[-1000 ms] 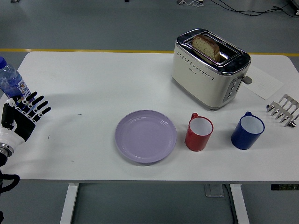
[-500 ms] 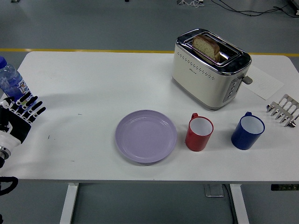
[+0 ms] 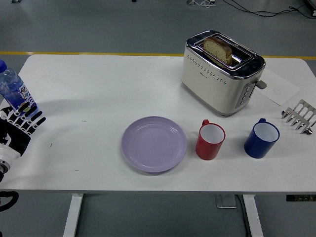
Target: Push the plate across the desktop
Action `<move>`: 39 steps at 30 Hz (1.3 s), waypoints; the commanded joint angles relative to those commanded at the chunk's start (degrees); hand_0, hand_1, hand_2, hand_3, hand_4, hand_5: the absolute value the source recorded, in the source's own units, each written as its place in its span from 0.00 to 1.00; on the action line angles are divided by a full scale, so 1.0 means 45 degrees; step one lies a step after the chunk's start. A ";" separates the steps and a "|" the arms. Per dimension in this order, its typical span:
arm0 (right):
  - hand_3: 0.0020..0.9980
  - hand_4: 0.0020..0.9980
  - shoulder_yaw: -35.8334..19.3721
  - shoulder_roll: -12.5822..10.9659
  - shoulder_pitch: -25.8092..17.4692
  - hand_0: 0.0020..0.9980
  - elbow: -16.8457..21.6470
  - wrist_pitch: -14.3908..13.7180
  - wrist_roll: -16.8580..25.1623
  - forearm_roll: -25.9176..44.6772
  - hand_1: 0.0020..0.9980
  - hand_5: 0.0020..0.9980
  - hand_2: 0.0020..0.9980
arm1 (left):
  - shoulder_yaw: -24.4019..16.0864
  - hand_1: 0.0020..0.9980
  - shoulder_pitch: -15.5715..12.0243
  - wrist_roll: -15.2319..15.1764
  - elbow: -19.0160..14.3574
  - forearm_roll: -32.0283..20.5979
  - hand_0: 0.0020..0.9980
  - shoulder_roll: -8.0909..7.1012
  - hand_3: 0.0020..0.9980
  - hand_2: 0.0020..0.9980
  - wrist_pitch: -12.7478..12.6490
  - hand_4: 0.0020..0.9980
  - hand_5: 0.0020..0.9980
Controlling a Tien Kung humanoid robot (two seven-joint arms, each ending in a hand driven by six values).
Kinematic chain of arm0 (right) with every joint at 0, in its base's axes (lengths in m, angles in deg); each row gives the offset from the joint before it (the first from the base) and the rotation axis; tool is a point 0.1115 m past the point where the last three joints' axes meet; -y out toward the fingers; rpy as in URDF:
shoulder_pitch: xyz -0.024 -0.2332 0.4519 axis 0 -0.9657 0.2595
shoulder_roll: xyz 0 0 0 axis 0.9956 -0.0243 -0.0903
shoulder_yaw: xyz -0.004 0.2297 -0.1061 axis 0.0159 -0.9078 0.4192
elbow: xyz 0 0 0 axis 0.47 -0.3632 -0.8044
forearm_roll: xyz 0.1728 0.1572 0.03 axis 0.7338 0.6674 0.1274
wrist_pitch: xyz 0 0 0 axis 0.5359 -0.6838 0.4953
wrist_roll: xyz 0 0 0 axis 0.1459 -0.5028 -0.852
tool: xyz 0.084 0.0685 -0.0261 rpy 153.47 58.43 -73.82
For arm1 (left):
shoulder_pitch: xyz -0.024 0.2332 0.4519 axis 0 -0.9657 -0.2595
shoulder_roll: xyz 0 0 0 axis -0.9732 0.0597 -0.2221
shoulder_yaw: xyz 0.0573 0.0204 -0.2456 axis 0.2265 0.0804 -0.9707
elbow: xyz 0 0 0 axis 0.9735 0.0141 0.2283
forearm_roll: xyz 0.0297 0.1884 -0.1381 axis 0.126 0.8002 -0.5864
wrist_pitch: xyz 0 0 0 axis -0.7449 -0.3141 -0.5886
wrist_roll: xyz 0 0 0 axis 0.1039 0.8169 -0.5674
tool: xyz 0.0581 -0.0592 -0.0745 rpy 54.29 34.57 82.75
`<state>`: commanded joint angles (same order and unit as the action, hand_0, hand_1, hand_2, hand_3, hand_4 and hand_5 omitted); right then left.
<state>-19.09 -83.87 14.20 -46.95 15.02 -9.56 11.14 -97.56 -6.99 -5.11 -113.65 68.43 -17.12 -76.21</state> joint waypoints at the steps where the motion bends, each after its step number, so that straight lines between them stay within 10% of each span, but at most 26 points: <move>1: 0.57 0.37 -0.0004 0.0003 0.0029 0.61 0.0000 -0.0008 0.0003 0.0017 0.52 0.24 0.59 | 0.0006 0.67 0.0022 0.0002 0.0008 0.0011 0.60 0.0005 0.64 0.65 -0.0006 0.48 1.00; 39: 0.57 0.37 -0.0126 0.0034 0.0191 0.61 0.0000 -0.0022 -0.0003 -0.0055 0.52 0.24 0.59 | -0.0114 0.66 0.0081 0.0026 0.0087 0.0077 0.60 0.0106 0.63 0.65 -0.0057 0.48 0.99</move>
<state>-19.66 -83.72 15.06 -46.95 14.92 -9.58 10.89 -98.07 -6.62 -4.99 -113.26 68.78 -16.65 -76.47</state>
